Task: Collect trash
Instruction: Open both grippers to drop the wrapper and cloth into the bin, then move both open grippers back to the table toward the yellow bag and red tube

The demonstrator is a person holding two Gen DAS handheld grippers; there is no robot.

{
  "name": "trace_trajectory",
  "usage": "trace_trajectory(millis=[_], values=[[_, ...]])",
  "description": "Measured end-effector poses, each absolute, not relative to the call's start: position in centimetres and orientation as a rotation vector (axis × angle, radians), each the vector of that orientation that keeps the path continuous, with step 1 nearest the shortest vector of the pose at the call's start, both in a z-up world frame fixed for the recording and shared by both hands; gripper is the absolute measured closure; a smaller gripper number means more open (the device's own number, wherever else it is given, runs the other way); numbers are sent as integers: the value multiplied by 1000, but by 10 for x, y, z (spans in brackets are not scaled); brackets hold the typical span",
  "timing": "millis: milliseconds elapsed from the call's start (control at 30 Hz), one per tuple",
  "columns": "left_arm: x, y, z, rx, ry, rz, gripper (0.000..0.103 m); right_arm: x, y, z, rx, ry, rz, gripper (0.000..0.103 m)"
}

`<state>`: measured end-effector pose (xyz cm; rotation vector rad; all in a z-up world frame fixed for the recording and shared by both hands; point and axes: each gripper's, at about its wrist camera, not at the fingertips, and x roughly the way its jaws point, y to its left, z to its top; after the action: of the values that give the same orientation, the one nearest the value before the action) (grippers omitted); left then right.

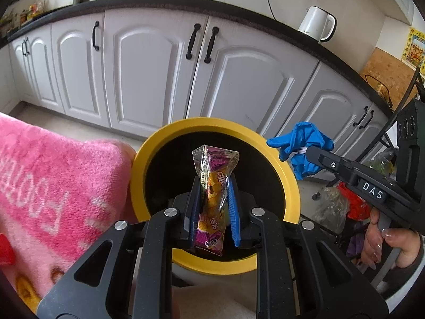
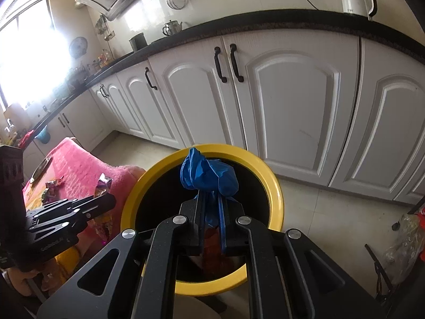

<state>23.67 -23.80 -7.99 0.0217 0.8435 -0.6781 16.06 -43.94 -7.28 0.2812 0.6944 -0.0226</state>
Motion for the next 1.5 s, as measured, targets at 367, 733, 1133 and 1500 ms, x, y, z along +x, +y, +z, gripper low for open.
trace_trajectory(millis=[367, 733, 1133, 1500], values=[[245, -240, -96, 20, 871, -667, 74, 170, -442, -87, 292, 743, -34, 86], [240, -224, -88, -7, 855, -618, 29, 165, -447, -86, 284, 727, -73, 53], [227, -195, -68, -43, 838, -524, 11, 153, -439, -68, 252, 655, -111, 23], [203, -157, -38, -44, 733, -436, 11, 139, -419, -41, 241, 590, -74, 22]])
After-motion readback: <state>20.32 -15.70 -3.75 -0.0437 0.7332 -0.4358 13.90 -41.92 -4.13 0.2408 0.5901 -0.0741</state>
